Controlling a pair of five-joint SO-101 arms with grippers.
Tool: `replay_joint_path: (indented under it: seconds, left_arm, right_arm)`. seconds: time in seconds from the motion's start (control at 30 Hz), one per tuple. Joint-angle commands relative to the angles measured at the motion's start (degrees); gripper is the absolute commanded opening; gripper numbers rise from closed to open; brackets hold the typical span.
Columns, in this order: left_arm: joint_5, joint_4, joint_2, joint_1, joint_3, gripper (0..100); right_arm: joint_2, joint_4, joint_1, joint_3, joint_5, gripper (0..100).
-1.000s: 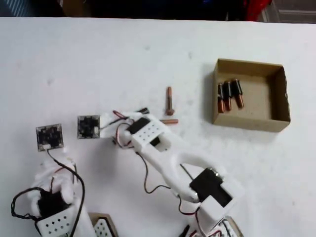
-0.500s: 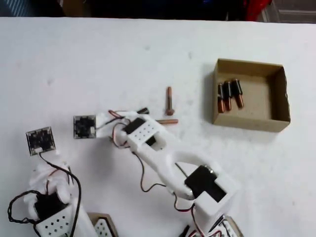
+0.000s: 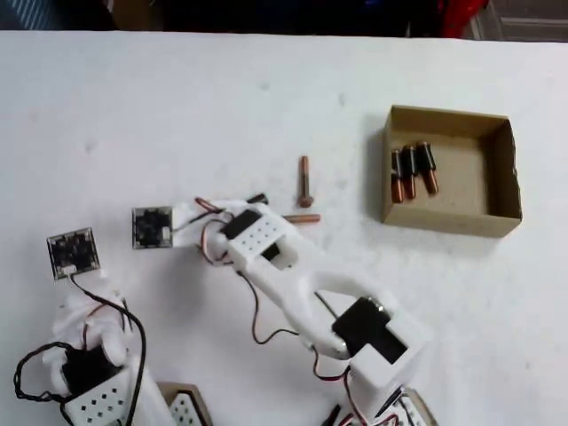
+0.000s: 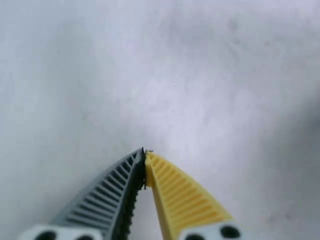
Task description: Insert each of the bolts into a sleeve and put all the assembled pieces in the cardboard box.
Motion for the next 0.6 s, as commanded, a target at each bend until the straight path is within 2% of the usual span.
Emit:
replay_joint_path:
  seconds: [0.0, 0.27, 0.57]
  left_arm:
    - [-0.62, 0.35, -0.40, -0.48, -0.09, 2]
    - [-0.62, 0.18, -0.40, -0.48, -0.09, 2]
    - [-0.62, 0.18, -0.40, -0.48, -0.09, 2]
  right_arm:
    - [-0.31, 3.65, 0.84, 0.18, 0.26, 9.9]
    - [-3.03, 11.12, 3.12, 0.26, 0.53, 9.9]
    - [-4.53, 12.70, 1.71, 0.26, 0.70, 10.1]
